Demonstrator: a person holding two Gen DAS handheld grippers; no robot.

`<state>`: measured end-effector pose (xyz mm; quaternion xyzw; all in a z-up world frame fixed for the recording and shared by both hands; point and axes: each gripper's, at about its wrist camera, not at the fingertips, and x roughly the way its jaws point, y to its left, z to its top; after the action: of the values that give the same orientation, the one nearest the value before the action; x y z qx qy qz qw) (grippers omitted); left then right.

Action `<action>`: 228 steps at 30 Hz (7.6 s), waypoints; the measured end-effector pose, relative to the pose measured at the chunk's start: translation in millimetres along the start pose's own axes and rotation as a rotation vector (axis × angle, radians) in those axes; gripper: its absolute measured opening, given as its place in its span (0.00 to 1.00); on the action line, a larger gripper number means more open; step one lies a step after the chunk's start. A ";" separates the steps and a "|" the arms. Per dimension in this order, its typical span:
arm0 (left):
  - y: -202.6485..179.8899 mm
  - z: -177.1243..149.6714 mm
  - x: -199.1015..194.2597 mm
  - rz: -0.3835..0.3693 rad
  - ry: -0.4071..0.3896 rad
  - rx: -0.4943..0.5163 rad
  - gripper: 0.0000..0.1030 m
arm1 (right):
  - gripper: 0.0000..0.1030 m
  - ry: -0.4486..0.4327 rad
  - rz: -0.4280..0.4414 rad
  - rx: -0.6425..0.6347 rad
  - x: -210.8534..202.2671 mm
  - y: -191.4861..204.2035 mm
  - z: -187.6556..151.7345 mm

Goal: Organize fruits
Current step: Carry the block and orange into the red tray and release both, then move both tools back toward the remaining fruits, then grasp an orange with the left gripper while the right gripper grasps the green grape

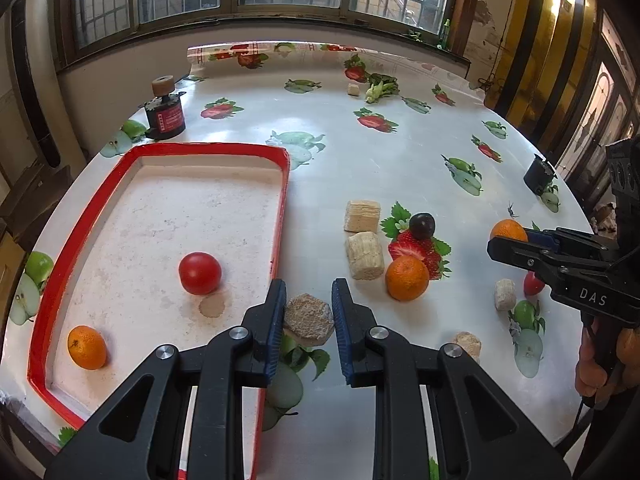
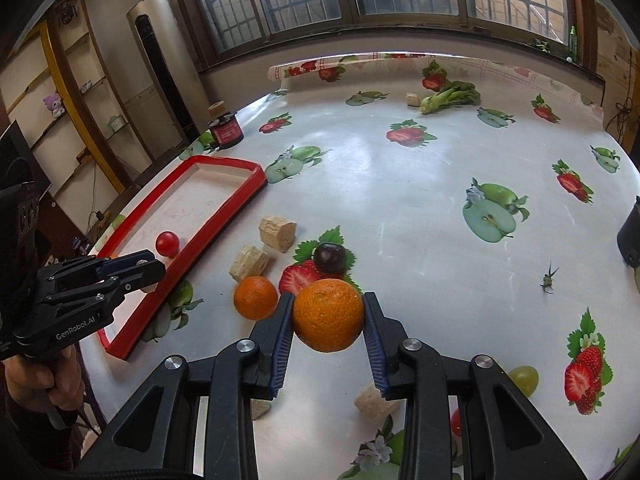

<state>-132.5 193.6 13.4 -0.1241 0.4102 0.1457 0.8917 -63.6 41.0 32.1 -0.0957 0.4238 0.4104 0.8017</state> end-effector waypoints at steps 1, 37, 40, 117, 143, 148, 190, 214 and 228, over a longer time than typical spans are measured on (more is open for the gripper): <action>2.6 -0.1 -0.3 0.002 0.000 -0.004 0.20 | 0.33 0.001 0.005 -0.006 1.3 3.3 0.9; 93.5 1.8 -8.2 0.107 -0.014 -0.139 0.20 | 0.33 0.058 0.152 -0.159 65.8 108.3 46.9; 102.9 2.7 -9.2 0.118 -0.017 -0.153 0.20 | 0.33 0.058 0.161 -0.169 70.7 116.4 52.7; 72.4 12.9 0.9 0.162 0.028 -0.121 0.53 | 0.54 0.022 0.009 -0.091 35.1 42.9 50.3; -25.6 16.0 14.6 -0.014 0.066 0.008 0.53 | 0.58 -0.009 -0.165 0.122 -37.9 -75.6 -15.1; -39.1 13.9 19.9 -0.033 0.084 0.029 0.53 | 0.58 -0.010 -0.193 0.174 -50.5 -97.8 -34.2; -78.3 11.8 73.8 -0.102 0.142 0.078 0.32 | 0.24 0.022 -0.191 0.237 -11.3 -118.8 -48.5; -32.8 17.6 18.6 -0.046 0.026 0.022 0.32 | 0.24 -0.051 -0.060 0.100 -24.6 -42.2 -10.0; 5.3 15.6 2.9 0.000 -0.002 -0.031 0.32 | 0.23 -0.040 0.027 -0.005 -3.1 18.9 15.4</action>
<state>-121.8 204.3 20.5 -0.1378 0.4070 0.1522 0.8901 -69.2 59.2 47.7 -0.0839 0.4077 0.4241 0.8043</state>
